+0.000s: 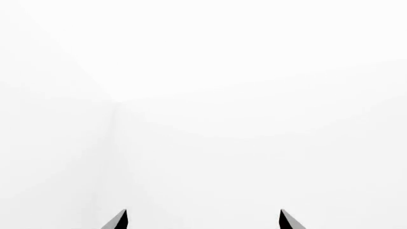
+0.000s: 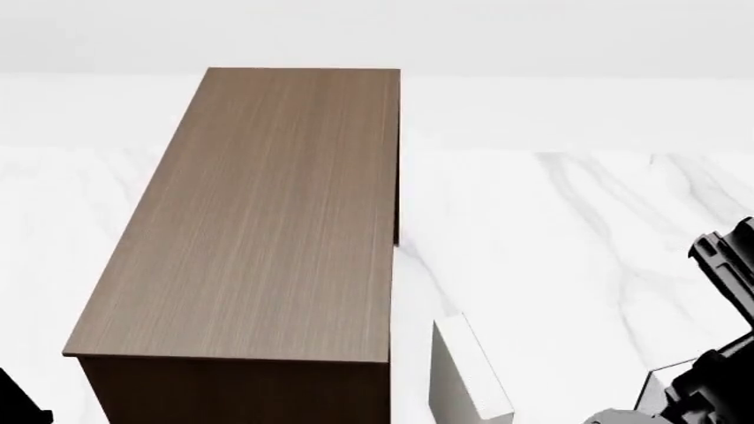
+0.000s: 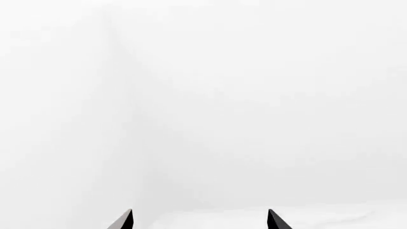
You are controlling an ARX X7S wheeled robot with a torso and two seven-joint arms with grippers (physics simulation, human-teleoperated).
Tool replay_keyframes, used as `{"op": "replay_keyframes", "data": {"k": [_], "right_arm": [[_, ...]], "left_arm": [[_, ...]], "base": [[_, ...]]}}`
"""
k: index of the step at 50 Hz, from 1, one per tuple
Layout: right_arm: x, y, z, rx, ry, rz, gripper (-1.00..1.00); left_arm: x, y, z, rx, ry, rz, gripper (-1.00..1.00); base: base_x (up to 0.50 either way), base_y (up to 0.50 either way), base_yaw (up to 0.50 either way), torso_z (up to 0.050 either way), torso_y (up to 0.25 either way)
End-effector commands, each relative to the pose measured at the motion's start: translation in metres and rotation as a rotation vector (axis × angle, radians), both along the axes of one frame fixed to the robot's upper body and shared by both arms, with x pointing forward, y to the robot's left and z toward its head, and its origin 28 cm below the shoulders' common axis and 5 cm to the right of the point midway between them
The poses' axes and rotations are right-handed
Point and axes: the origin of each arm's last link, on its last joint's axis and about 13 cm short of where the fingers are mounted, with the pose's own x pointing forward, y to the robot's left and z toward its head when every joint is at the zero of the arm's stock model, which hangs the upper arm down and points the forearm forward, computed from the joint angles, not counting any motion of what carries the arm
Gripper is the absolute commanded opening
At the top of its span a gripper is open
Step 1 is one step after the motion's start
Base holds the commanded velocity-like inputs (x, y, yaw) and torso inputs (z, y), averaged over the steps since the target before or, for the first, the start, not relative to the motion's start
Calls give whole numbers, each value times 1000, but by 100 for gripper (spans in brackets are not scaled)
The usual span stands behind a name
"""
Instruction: Pick up the book in the middle and place it on the cabinet shelf.
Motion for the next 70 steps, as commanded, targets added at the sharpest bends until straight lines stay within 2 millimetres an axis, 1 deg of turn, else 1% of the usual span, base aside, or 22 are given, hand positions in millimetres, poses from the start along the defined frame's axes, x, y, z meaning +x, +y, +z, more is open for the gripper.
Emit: {"op": "replay_keyframes", "data": {"k": [1,6,16,30,44,48,59,70], "right_arm": [[7,1,5,84,63,-39,100],[7,5,11,132,54,-46,100],[8,16,13,176,75,-32,100],[1,26,19,200,39,-36,100],[2,27,6,219,91,-43,100],[0,29,7,206,94,-42,100],[-4,38,-2,183,127,5,100],[-7,38,-5,179,139,12,100]], "left_arm": [[0,2,0,5,1,9,100],[0,2,0,6,3,8,100],[-1,3,0,7,14,2,100],[-1,3,-1,12,22,-5,100],[-1,2,-3,16,27,-14,100],[-1,2,-3,18,28,-14,100],[-1,2,-2,17,31,-16,100],[-1,2,-3,22,35,-17,100]], "base": [[0,0,0,0,0],[0,0,0,0,0],[0,0,0,0,0],[0,0,0,0,0],[0,0,0,0,0],[0,0,0,0,0],[0,0,0,0,0],[0,0,0,0,0]]}}
